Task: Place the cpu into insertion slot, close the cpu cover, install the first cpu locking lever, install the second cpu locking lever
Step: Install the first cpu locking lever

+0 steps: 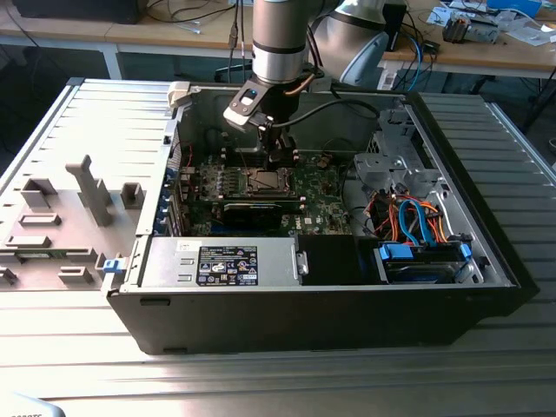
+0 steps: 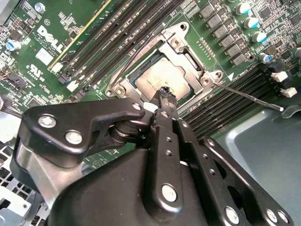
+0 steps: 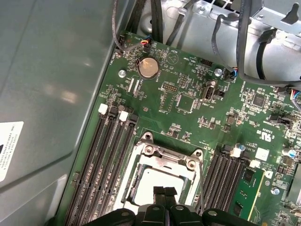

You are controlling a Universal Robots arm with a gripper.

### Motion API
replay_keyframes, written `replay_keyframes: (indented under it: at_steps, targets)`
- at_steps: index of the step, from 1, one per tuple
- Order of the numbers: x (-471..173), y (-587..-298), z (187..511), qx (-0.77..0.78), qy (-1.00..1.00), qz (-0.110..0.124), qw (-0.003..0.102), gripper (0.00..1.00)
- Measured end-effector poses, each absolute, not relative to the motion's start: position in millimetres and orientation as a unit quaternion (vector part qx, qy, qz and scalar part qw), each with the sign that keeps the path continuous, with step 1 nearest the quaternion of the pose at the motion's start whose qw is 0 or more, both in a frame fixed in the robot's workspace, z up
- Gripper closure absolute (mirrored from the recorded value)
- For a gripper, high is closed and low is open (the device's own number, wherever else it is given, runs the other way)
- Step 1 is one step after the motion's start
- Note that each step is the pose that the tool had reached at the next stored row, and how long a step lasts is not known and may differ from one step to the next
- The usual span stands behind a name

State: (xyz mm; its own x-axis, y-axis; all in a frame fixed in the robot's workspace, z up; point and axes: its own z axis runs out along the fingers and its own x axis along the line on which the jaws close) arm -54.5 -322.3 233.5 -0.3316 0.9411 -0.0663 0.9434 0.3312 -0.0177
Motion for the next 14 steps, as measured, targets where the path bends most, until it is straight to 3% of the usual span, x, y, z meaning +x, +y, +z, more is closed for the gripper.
replay_keyframes:
  at_steps: [14]
  targets:
    - [-54.5, -322.3, 233.5, 0.570, 0.821, -0.026, 0.022, 0.89]
